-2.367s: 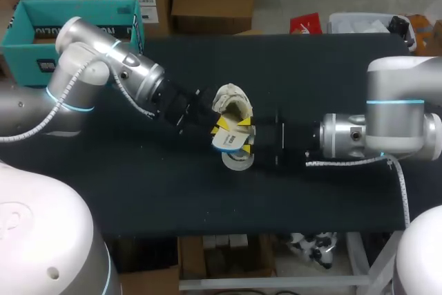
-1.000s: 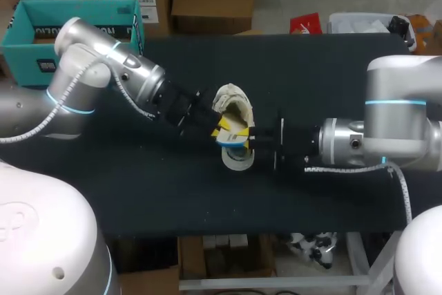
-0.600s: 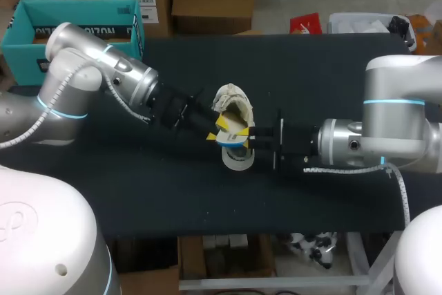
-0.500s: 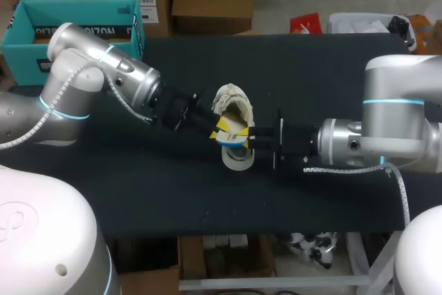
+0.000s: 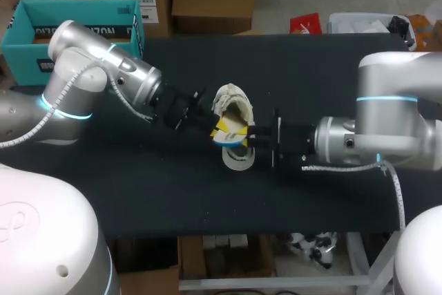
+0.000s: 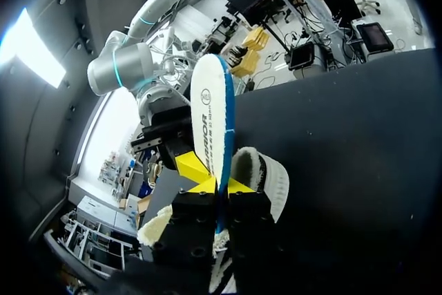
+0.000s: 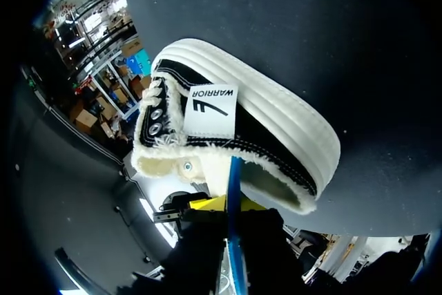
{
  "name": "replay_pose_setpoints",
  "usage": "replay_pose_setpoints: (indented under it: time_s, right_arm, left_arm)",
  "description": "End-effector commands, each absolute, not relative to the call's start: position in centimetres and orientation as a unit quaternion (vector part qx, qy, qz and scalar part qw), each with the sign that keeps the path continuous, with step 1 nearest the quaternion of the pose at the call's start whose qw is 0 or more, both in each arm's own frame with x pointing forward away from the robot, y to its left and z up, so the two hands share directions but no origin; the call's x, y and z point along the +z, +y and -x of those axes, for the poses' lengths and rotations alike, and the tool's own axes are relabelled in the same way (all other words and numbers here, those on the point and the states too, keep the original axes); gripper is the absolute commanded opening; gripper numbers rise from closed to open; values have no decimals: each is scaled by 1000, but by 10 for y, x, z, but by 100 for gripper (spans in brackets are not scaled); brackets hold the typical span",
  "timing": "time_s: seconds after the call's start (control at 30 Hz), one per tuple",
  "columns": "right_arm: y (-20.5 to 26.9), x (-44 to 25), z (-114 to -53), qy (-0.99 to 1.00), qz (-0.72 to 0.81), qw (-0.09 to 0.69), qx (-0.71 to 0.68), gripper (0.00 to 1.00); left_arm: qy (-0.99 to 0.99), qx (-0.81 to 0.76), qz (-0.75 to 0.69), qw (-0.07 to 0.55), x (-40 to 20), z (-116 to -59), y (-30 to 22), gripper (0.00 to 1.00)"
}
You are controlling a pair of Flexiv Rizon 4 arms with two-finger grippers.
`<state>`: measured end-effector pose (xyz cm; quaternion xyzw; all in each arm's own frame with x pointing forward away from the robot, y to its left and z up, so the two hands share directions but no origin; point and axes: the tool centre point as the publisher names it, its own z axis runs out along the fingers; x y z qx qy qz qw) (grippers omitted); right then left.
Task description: Open the shoe tongue, take the insole out of the shoe, put the insole back into the shoe, and pack the shoe into the shoebox
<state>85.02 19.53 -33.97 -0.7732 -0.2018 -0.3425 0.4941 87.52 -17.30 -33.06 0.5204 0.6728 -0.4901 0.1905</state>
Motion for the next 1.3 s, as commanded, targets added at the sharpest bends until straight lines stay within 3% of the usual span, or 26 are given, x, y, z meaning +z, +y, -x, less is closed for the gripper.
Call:
replay_pose_setpoints:
  time_s: [0.03, 0.83, 0.9, 0.97, 1.03, 1.1, 1.27, 1.3]
  right_arm:
    - [199, -346, -860, -203, 772, 494, -344, 0]
    - [175, -356, -873, -181, 782, 472, -363, 0]
    - [175, -352, -868, -183, 784, 469, -363, 36]
    - [173, -348, -862, -183, 787, 461, -367, 49]
    - [172, -345, -855, -182, 788, 457, -369, 53]
    - [171, -342, -848, -181, 791, 451, -372, 50]
    - [171, -338, -840, -180, 793, 443, -378, 31]
    - [172, -337, -840, -180, 793, 442, -379, 20]
  left_arm:
    - [675, -490, -516, 195, -338, -883, -174, 0]
    - [686, -478, -509, 206, -349, -893, -188, 0]
    - [685, -478, -509, 207, -348, -892, -187, 0]
    - [684, -478, -509, 209, -346, -891, -186, 0]
    - [684, -479, -509, 211, -345, -890, -185, 0]
    - [683, -479, -509, 212, -345, -890, -185, 0]
    - [684, -479, -507, 215, -344, -890, -184, 0]
    - [684, -479, -506, 215, -344, -890, -184, 0]
